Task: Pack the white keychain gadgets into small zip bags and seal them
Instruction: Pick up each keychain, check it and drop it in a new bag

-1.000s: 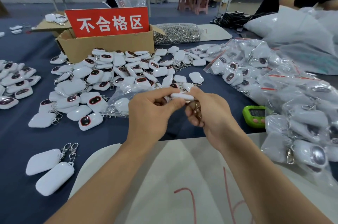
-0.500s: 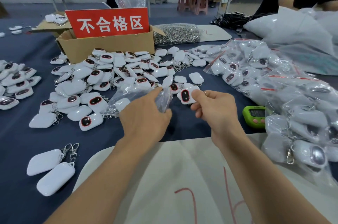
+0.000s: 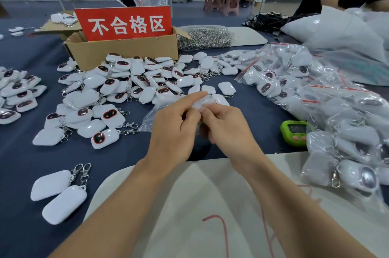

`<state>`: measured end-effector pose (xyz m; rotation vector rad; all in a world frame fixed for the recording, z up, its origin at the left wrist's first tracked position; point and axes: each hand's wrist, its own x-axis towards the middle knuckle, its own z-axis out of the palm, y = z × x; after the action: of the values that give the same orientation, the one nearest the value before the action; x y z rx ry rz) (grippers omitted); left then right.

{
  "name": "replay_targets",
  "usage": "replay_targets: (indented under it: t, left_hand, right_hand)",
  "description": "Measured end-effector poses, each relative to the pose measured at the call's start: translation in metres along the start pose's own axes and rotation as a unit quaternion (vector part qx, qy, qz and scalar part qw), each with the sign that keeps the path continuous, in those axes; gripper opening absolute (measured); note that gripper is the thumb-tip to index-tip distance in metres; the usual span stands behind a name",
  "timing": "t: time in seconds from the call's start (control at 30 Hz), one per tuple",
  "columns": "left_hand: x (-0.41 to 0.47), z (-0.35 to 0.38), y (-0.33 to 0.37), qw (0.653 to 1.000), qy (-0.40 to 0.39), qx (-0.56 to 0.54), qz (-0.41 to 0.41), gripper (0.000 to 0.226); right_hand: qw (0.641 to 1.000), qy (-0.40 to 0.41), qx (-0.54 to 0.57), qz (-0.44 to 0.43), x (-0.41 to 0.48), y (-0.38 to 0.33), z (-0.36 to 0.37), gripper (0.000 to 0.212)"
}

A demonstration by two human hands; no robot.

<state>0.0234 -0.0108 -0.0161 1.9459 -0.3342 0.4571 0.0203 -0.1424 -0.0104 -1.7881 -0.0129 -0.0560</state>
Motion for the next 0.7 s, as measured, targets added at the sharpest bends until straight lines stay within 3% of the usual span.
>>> replay_targets:
  t: [0.07,0.1,0.17,0.23,0.3,0.4,0.53,0.6,0.7]
  left_hand:
    - [0.001,0.0,0.0,1.0,0.019,-0.013,0.005,0.042]
    - [0.002,0.0,-0.001,0.999,0.032,-0.014,0.006,0.043]
    - [0.003,0.0,-0.002,0.997,0.078,-0.014,-0.002,0.044]
    - [0.007,-0.001,-0.002,0.988,0.141,-0.059,-0.031,0.044]
    - [0.012,-0.008,0.002,0.971,0.2,-0.123,-0.044,0.044]
    - [0.025,-0.027,0.011,0.949,0.282,-0.139,-0.03,0.045]
    - [0.044,-0.059,0.02,0.925,0.365,-0.104,0.023,0.041]
    - [0.047,-0.071,0.017,0.923,0.378,-0.044,0.057,0.038]
    - [0.037,-0.06,0.012,0.933,0.329,0.122,0.079,0.035]
  right_hand:
    - [0.999,-0.051,0.014,0.011,-0.001,-0.003,0.0,0.016]
    - [0.999,-0.046,0.008,0.009,-0.001,-0.002,-0.001,0.026]
    - [0.998,0.048,-0.032,-0.039,-0.001,-0.002,-0.005,0.036]
    - [0.98,0.171,-0.068,-0.081,-0.001,-0.002,-0.013,0.028]
    - [0.966,0.22,-0.126,-0.047,0.003,0.001,-0.02,0.025]
    - [0.958,0.139,-0.251,0.026,0.007,0.011,-0.024,0.04]
    - [0.916,0.016,-0.401,0.019,0.007,0.014,-0.017,0.058]
    - [0.894,-0.006,-0.448,-0.007,0.008,0.013,-0.015,0.059]
    - [0.911,0.032,-0.411,-0.008,0.007,0.012,-0.016,0.05]
